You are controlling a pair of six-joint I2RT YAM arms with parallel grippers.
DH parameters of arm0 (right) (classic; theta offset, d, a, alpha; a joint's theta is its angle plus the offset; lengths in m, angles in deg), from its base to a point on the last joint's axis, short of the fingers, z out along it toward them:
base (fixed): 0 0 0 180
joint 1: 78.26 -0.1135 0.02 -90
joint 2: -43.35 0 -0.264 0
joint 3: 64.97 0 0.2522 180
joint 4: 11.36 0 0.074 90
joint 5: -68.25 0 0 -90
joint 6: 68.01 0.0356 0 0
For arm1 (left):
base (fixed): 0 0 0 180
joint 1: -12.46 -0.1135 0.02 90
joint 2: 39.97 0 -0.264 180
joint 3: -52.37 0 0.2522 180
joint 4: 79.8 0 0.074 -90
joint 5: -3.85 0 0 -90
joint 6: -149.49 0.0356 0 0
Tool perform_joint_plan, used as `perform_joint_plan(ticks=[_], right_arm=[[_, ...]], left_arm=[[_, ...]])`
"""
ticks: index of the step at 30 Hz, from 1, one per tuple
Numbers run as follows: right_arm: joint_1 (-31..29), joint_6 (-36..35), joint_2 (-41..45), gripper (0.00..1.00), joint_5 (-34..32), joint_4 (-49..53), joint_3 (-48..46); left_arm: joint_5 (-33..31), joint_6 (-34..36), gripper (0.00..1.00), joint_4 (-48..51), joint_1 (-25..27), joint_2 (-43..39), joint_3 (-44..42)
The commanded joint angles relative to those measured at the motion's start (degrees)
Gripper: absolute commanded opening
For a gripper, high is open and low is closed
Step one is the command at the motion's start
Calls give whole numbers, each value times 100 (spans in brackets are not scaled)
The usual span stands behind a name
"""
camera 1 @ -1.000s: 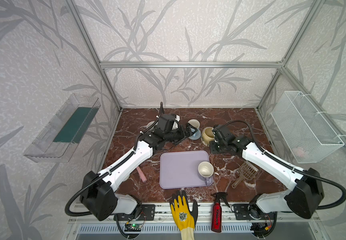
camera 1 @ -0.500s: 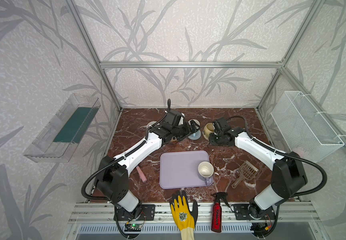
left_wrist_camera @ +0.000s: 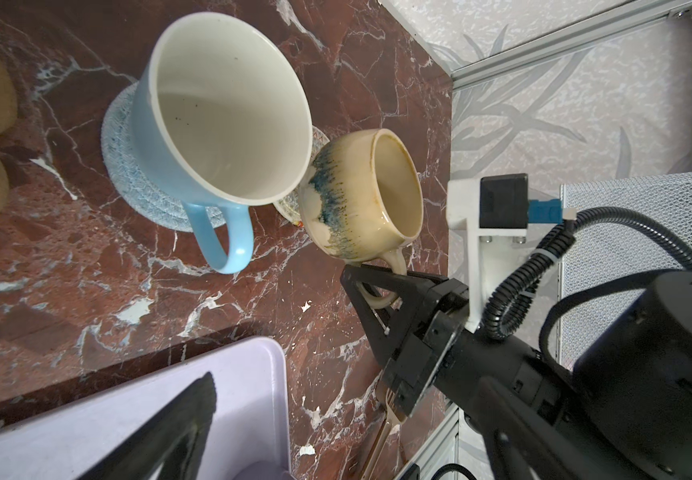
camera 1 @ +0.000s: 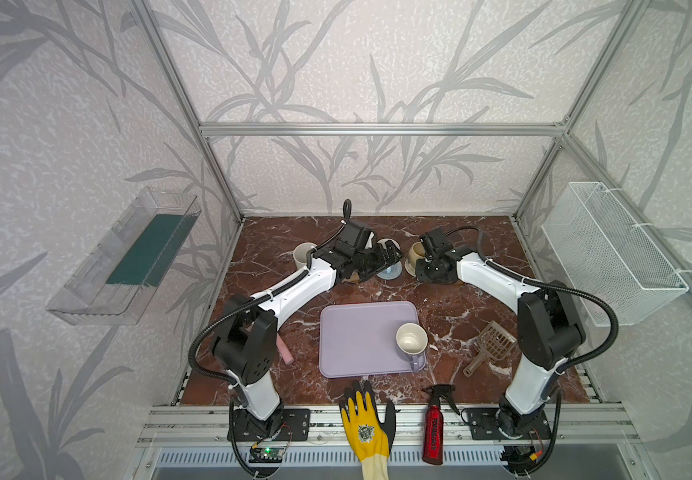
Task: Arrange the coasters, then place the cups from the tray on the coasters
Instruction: 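Carry the cream-yellow mug over the woven coaster while the left gripper hovers nearby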
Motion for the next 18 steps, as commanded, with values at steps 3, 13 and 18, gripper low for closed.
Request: perform_joint_plan(ticks=[3, 13, 18], right_arm=[[41, -146, -123, 0, -383, -572, 454], [95, -204, -324, 0, -586, -957, 406], [94, -188, -402, 0, -641, -1302, 314]], left_arm=[[-208, -75, 100, -171, -10, 68, 165], [-152, -207, 99, -422, -9, 62, -36], [-46, -267, 99, -525, -15, 88, -74]])
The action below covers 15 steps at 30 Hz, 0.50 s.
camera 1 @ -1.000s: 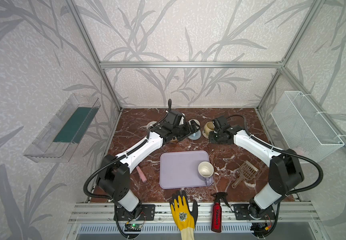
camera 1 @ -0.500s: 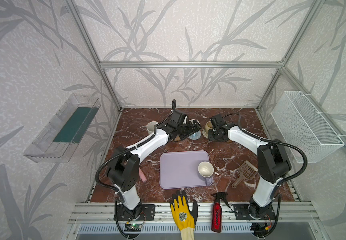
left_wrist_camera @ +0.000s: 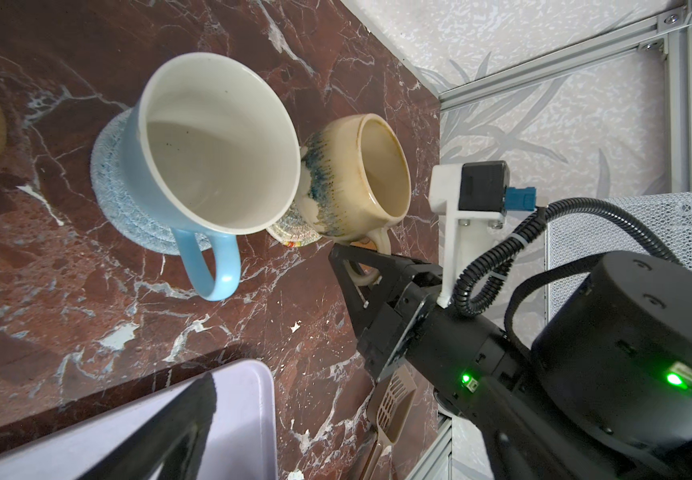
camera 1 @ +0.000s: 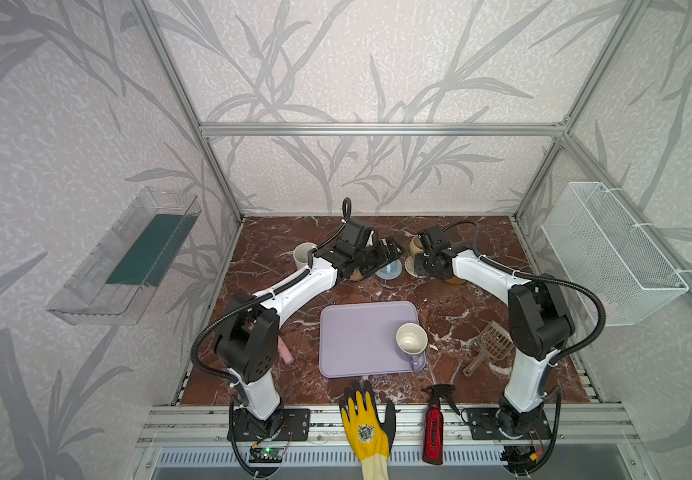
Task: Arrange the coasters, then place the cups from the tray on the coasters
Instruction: 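Carry the cream-yellow mug over the woven coaster while the left gripper hovers nearby, then lower the cream-yellow mug onto the woven coaster and open the right gripper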
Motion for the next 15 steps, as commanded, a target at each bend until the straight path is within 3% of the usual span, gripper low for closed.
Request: perform_joint_plan(ticks=[1, 15], right_arm=[[28, -50, -73, 0, -227, -599, 152], [72, -13, -355, 0, -323, -268, 227]], left_arm=[[55, -106, 99, -188, -8, 61, -83], [66, -170, 99, -347, -15, 2, -282]])
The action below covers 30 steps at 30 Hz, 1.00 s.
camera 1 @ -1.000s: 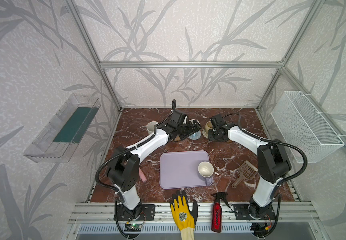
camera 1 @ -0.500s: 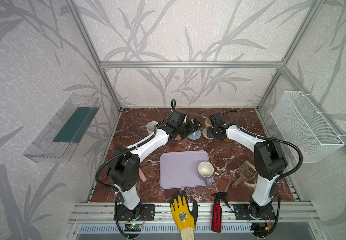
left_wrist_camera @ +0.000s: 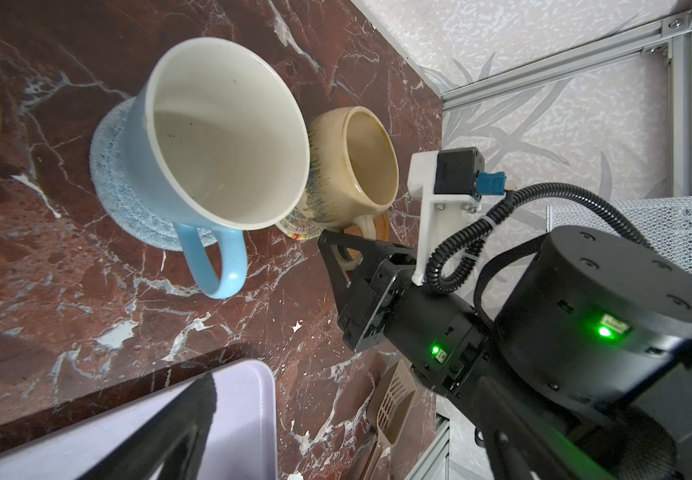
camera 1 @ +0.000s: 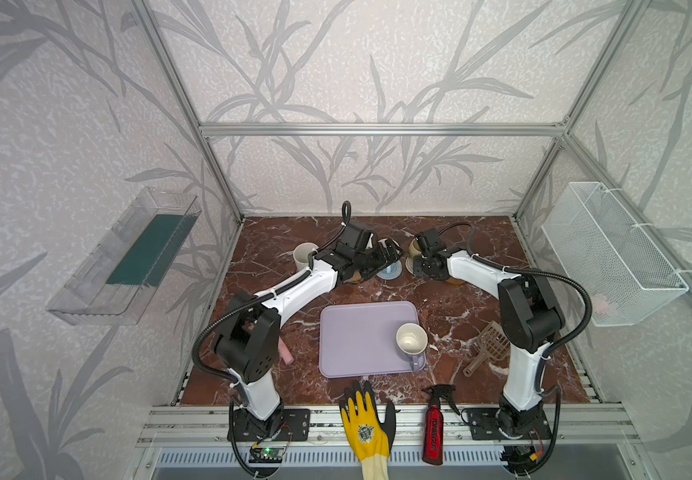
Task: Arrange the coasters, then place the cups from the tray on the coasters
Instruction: 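Lower the cream-yellow mug onto the woven coaster and open the right gripper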
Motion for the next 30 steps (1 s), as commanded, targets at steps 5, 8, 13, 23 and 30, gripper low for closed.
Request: perform_joint_plan(ticks=[5, 8, 13, 23, 30], right_arm=[[-20, -43, 225, 0, -119, -310, -98], [27, -252, 134, 0, -58, -184, 174], [28, -392, 274, 0, -7, 141, 525], [-2, -252, 530, 0, -146, 110, 103], [-12, -177, 264, 0, 62, 41, 65]], left_arm=[[27, -70, 99, -188, -7, -71, -134], [31, -69, 99, -188, -9, -92, -125], [0, -105, 99, -234, -9, -136, -178], [9, -145, 99, -284, -10, -258, -284], [34, -174, 99, -355, -14, -240, -321]])
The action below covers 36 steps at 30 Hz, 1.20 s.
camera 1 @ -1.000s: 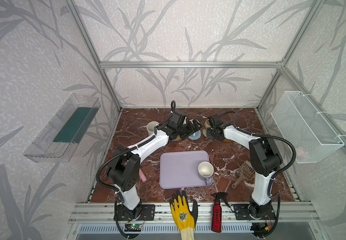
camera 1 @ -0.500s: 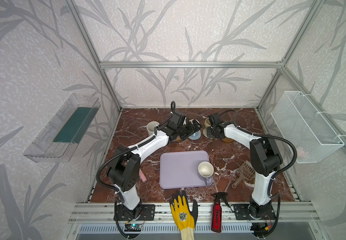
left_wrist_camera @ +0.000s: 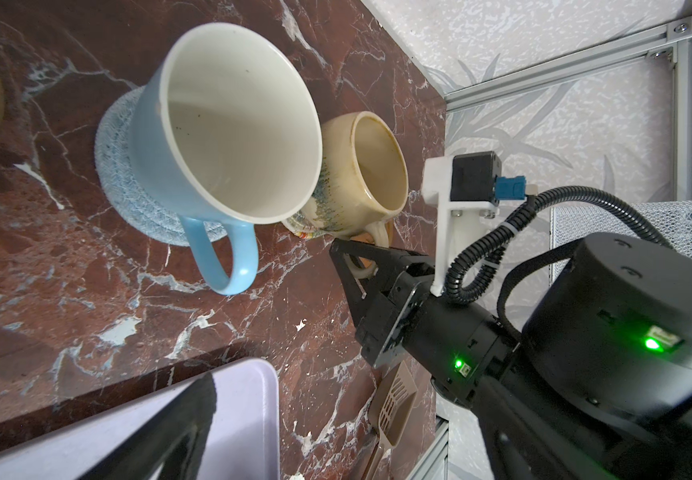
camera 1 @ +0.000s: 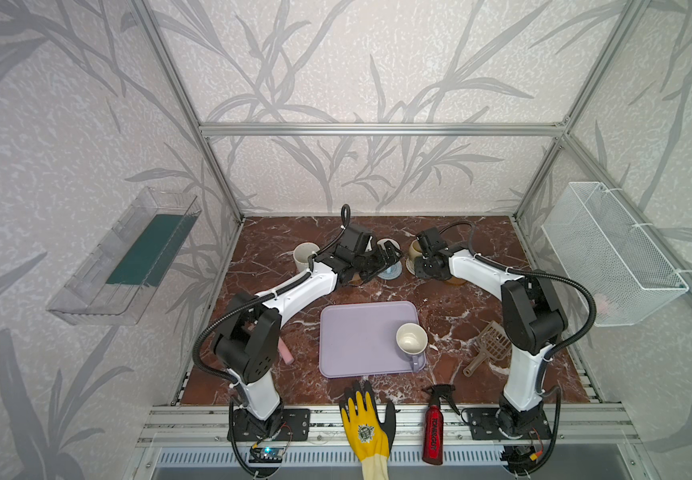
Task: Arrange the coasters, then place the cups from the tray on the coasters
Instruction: 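Lower the cream-yellow mug onto the woven coaster and open the right gripper, then withdraw the right gripper and move it to the lavender mug on the tray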
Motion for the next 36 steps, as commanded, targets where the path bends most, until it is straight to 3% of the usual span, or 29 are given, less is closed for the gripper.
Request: perform_joint_plan(ticks=[1, 11, 14, 17, 22, 26, 29, 36], right_arm=[[-5, 91, 128, 0, 6, -281, 21], [-211, 274, 55, 0, 105, -285, -473], [-211, 343, 100, 5, 131, -319, -598], [-214, 356, 132, 19, 224, -330, -602], [-204, 292, 172, 55, 329, -18, -401], [-200, 202, 438, 70, 456, 135, -385], [-209, 195, 840, 98, 579, 166, -521], [-227, 236, 2137, 99, 699, 343, -978]], left_arm=[[43, -80, 99, -159, -11, -206, -83], [110, -150, 99, -263, -9, -182, -98], [111, -145, 99, -259, -12, -205, -133], [101, -133, 99, -267, -12, -256, -159], [111, -128, 99, -261, -14, -311, -173], [110, -72, 99, -97, -12, -413, -140], [117, 54, 99, 213, -8, -516, -72], [286, 129, 99, 425, -9, -962, -357]])
